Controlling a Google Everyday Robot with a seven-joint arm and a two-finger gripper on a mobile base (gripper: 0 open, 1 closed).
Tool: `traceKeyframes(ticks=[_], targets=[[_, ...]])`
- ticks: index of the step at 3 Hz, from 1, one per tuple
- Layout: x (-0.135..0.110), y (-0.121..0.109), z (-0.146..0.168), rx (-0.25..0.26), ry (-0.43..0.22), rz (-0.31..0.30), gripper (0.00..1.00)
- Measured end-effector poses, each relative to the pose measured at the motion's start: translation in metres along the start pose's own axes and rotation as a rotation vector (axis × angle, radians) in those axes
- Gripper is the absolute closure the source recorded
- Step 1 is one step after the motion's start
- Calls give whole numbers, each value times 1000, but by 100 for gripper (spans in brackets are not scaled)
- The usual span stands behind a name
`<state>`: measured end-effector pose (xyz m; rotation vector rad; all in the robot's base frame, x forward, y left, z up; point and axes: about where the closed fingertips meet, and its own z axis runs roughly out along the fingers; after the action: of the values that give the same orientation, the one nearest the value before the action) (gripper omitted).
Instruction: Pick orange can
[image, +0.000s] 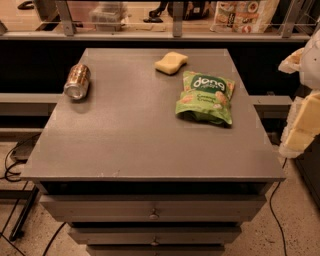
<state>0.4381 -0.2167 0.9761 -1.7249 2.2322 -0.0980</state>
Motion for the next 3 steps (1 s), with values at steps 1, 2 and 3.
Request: traceKeyframes(ticks=[1, 2, 3], targets=[[-3, 0, -1, -2, -14, -2, 0], [-22, 3, 2, -48, -106, -13, 0], [-61, 7, 10, -101, -246, -34, 0]])
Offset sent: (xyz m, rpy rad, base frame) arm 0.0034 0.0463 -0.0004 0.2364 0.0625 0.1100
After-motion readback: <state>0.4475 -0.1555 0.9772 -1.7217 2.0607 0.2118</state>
